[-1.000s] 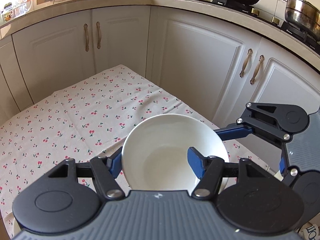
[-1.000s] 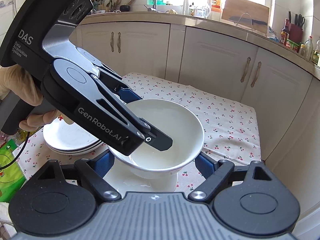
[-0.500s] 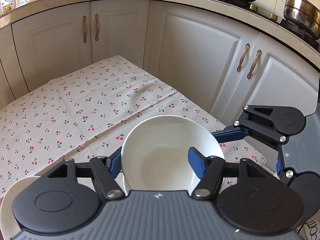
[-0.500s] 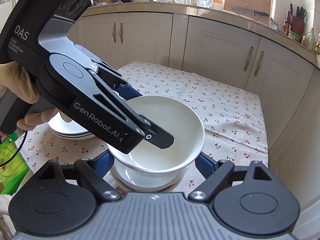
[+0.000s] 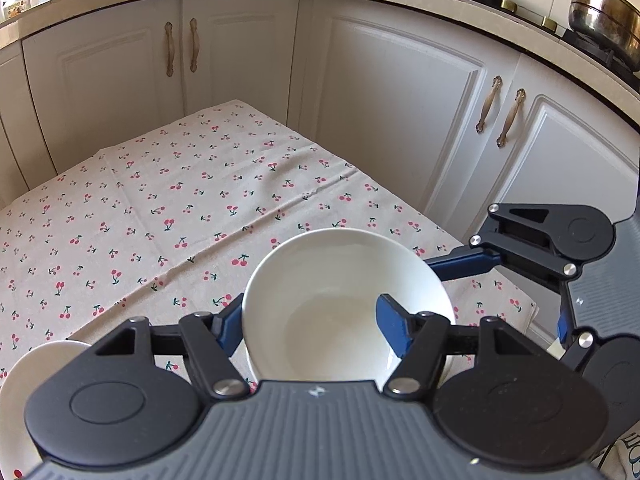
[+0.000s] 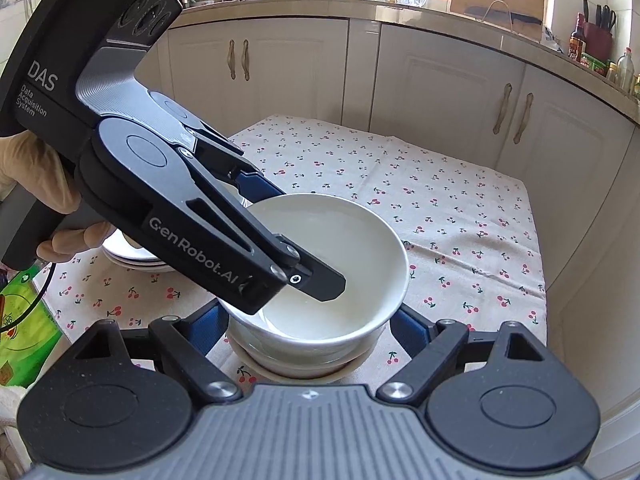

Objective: Organize plates and bowls
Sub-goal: 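Carry the bowl with the left tool and lower it onto the bowl stack, then open the left tool and withdraw it from the bowls, then grasp the stacked bowls with the right tool while the left tool grasps them too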

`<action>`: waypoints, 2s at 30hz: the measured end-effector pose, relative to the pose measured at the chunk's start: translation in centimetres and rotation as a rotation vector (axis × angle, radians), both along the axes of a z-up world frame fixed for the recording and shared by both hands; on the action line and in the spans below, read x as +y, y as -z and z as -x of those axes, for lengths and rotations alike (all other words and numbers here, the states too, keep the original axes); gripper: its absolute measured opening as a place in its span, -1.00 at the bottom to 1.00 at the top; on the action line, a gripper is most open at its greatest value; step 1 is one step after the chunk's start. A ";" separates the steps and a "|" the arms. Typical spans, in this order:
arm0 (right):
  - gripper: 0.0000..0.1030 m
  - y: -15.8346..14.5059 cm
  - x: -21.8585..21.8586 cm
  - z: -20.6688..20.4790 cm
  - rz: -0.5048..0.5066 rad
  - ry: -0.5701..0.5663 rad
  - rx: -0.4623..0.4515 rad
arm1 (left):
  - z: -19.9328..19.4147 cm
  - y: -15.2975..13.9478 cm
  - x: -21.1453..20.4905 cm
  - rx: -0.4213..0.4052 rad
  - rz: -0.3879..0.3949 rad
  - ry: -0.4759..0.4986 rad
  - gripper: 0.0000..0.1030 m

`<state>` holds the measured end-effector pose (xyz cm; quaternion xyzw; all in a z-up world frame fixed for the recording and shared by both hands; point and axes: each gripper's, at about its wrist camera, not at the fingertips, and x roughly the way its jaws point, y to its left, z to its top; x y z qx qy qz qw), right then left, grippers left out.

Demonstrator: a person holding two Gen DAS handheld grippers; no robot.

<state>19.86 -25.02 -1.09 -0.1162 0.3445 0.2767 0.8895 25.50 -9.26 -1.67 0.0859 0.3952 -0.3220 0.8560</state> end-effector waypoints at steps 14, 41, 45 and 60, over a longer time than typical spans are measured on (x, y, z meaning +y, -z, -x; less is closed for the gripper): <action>0.76 0.4 0.1 -0.2 -0.004 0.000 0.019 | -0.2 0.6 0.1 0.011 0.001 -0.002 0.29; 1.00 -0.5 -0.2 0.6 -0.041 0.025 -0.071 | 1.9 -1.5 4.4 -0.125 0.039 -0.059 0.79; 1.00 -0.5 -1.2 0.2 -0.068 0.085 -0.070 | 2.7 -1.2 5.2 -0.129 0.042 -0.061 0.81; 1.00 -0.4 -5.0 2.2 -0.088 0.010 -0.052 | 5.2 1.5 5.6 -0.081 -0.057 0.053 0.89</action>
